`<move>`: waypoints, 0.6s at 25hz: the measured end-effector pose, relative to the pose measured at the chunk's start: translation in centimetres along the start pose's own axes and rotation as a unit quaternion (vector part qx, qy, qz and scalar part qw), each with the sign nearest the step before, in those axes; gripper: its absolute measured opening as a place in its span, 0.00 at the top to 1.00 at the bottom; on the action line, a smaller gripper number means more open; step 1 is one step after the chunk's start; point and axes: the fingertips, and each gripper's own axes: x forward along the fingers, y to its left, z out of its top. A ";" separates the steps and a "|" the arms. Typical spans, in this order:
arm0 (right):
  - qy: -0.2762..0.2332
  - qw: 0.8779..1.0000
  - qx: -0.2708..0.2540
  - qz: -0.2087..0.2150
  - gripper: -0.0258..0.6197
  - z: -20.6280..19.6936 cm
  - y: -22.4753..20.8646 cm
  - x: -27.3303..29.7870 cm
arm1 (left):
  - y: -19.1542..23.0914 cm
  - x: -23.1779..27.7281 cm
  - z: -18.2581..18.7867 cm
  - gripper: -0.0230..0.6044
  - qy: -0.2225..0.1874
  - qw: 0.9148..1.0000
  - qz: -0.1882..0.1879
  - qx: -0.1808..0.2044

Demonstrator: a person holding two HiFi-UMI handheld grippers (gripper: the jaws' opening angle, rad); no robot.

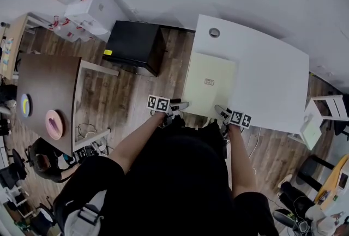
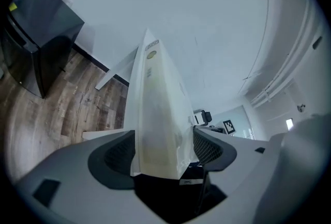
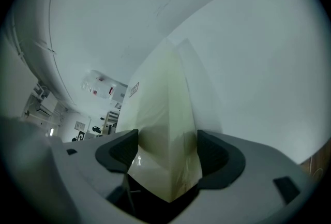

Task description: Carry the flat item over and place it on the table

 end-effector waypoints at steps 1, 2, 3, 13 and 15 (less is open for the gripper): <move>-0.002 1.000 0.001 -0.001 0.42 0.0 0.0 0.0 | 0.1 0.0 0.0 0.41 0.001 1.000 0.001 0.003; -0.003 1.000 0.001 0.000 0.42 0.0 0.0 0.0 | 0.0 0.0 -0.1 0.41 0.003 1.000 -0.002 0.005; -0.003 1.000 0.001 0.000 0.42 0.1 -0.1 0.0 | 0.0 0.2 -0.2 0.41 0.008 1.000 -0.005 0.007; -0.020 1.000 0.021 0.008 0.42 -0.3 0.0 -0.3 | -0.2 -1.0 -1.0 0.41 0.037 0.997 -0.004 0.069; -0.026 0.999 0.022 0.006 0.42 -0.5 -0.1 -1.1 | 0.0 -1.5 -0.9 0.41 0.038 0.996 0.001 0.077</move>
